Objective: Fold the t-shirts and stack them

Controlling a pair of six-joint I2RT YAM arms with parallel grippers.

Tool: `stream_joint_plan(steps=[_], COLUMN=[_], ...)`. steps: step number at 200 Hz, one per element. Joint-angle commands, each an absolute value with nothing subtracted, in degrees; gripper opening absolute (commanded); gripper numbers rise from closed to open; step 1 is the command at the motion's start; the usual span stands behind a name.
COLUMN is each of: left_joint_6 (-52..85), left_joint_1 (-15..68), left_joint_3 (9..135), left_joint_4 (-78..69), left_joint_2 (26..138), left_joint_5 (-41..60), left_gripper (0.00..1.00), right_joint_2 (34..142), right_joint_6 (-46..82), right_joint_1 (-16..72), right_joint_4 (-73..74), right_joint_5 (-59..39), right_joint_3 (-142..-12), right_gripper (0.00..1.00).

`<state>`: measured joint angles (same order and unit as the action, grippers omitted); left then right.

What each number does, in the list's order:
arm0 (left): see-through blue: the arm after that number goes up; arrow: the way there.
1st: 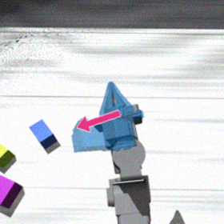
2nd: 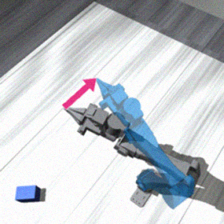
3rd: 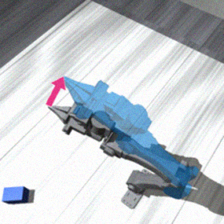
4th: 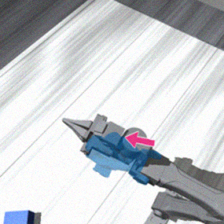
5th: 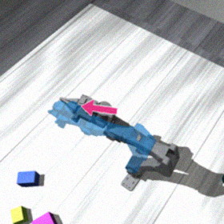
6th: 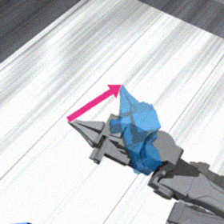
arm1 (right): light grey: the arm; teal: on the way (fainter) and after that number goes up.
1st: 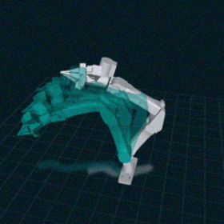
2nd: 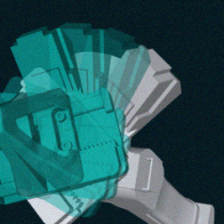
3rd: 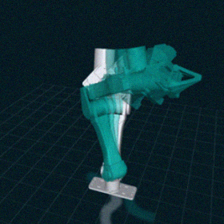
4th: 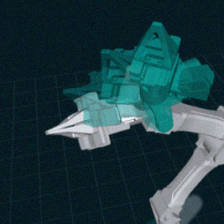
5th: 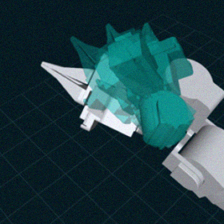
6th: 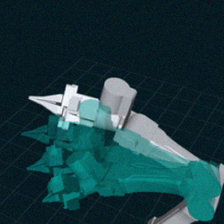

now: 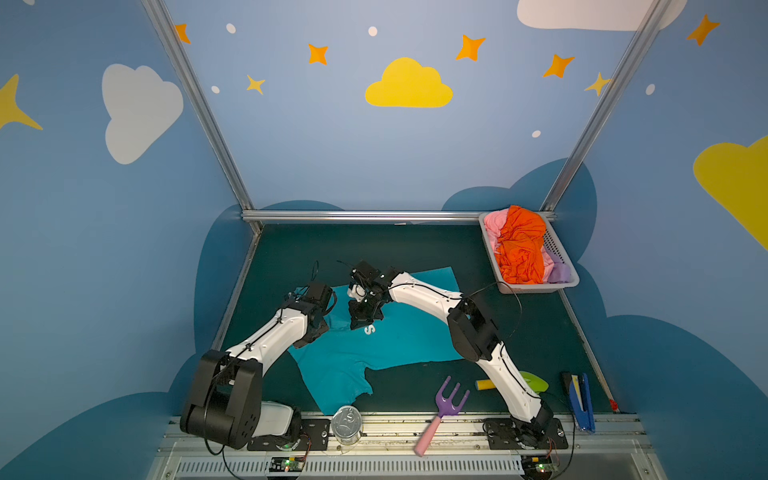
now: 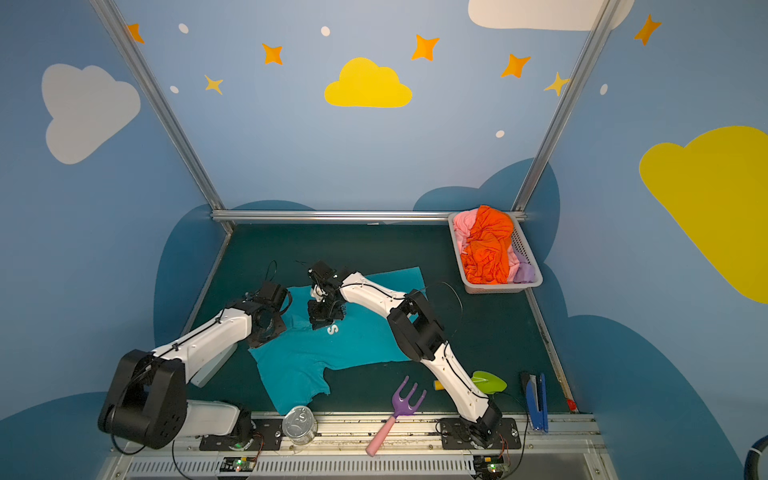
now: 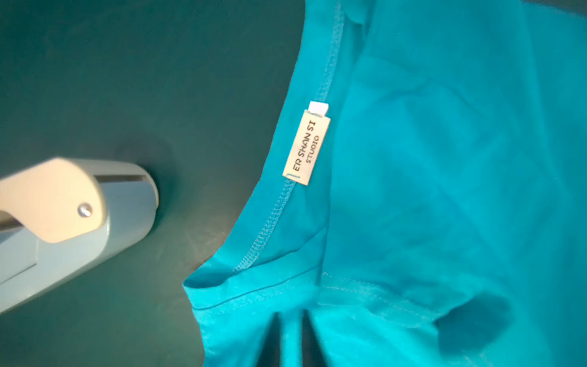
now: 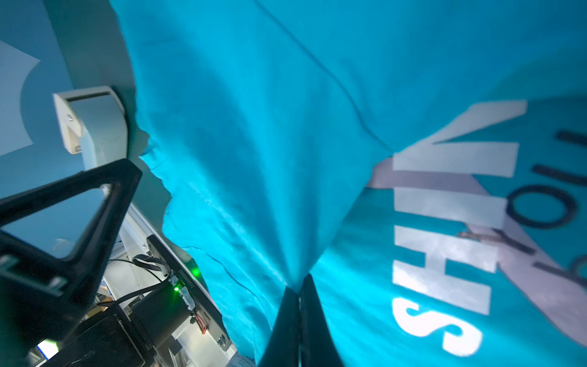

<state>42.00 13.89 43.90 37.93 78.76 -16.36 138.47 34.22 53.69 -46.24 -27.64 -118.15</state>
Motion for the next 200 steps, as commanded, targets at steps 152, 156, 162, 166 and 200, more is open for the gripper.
stream_joint_plan(steps=[152, 156, 162, 166, 200], left_joint_6=[43.78, 43.85, 43.86, 43.87, 43.85], left_joint_1=[13.86, 13.9, 13.89, 13.84, 13.89], left_joint_3=[45.3, 45.35, 45.53, 45.69, 46.56], left_joint_4=[33.93, 33.95, 33.93, 33.86, 33.07], left_joint_2=[84.9, 85.2, 85.71, 86.08, 89.65], left_joint_5=[-14.23, -14.3, -14.37, -14.41, -14.41], left_gripper=[0.42, 0.41, 0.41, 0.4, 0.3], right_joint_2=[138.87, 138.85, 138.87, 138.82, 138.79], right_joint_6=[32.83, 32.87, 32.87, 32.87, 32.61], right_joint_1=[51.59, 51.59, 51.51, 51.5, 51.33], right_joint_4=[-47.9, -47.9, -47.88, -47.86, -47.99], right_joint_5=[-27.95, -27.87, -27.94, -27.9, -27.94], right_joint_3=[-116.72, -116.72, -116.72, -116.72, -116.48], right_gripper=[0.0, 0.0, 0.0, 0.0, 0.0])
